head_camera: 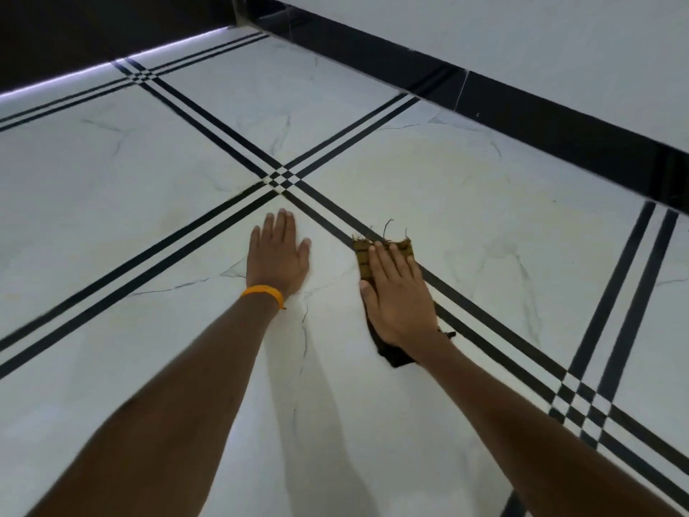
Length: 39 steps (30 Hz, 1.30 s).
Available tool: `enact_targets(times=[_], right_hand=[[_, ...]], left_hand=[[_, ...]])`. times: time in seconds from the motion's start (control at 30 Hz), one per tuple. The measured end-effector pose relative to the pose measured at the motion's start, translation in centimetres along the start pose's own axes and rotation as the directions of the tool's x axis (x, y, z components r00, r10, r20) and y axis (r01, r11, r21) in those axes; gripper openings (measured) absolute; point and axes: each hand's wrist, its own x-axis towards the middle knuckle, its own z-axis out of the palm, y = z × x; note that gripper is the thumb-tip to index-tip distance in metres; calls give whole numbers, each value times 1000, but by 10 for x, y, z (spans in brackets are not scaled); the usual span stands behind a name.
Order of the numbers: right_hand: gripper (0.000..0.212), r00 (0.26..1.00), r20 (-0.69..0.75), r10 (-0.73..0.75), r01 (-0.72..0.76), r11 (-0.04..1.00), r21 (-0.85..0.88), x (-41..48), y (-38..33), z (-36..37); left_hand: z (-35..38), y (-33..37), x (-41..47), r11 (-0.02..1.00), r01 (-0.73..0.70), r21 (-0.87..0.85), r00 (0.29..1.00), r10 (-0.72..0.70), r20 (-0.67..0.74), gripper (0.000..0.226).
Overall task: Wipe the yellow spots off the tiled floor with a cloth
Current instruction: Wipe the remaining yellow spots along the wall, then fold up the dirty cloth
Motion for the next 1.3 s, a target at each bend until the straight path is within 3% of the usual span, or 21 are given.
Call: enact_targets(times=[0.13,0.23,0.4,0.47,0.6,0.73,0.87,0.97,1.07,1.17,1.3], right_hand=[[67,997,3,73,-72,995,-63,4,6,1],[70,994,-11,110,-110,990,-82,14,5,-1],[79,987,28,155,-152,984,-96,22,1,0],[77,996,25,81,-78,994,-81,7,-21,0],[70,964,94,-251,253,967,-11,-35,-29,9],[77,983,155,-94,100,994,-31,-62,7,-9],[66,944,258,-203,160,971,178,-97,-5,-27],[56,984,162,-69,-1,919,394,-98,-7,-46],[28,988,54,145,-154,946,285,-97,-9,-47],[15,955,107,277,-295,927,230,-95,-17,-43],[17,888,177,424,-459,827,325,-85,-25,-47]], left_hand=[[-10,-25,-90,991,-105,-84,994,107,18,67],[-16,-62,-146,990,-109,-92,994,110,6,68],[-16,-78,-153,993,-91,-71,996,91,-10,66],[-16,-77,-154,993,-90,-72,996,89,-18,66],[-16,-79,-151,994,-89,-66,996,88,-20,65],[-21,-72,-150,996,-84,5,996,84,-2,62],[-41,-52,-150,969,-19,246,990,-16,138,58],[-63,-37,-147,926,-41,375,955,-75,288,62],[-80,-23,-147,919,-95,382,910,-75,407,65],[-92,-7,-151,893,-172,417,884,-47,465,58],[-110,19,-157,919,-149,364,895,-31,445,51]])
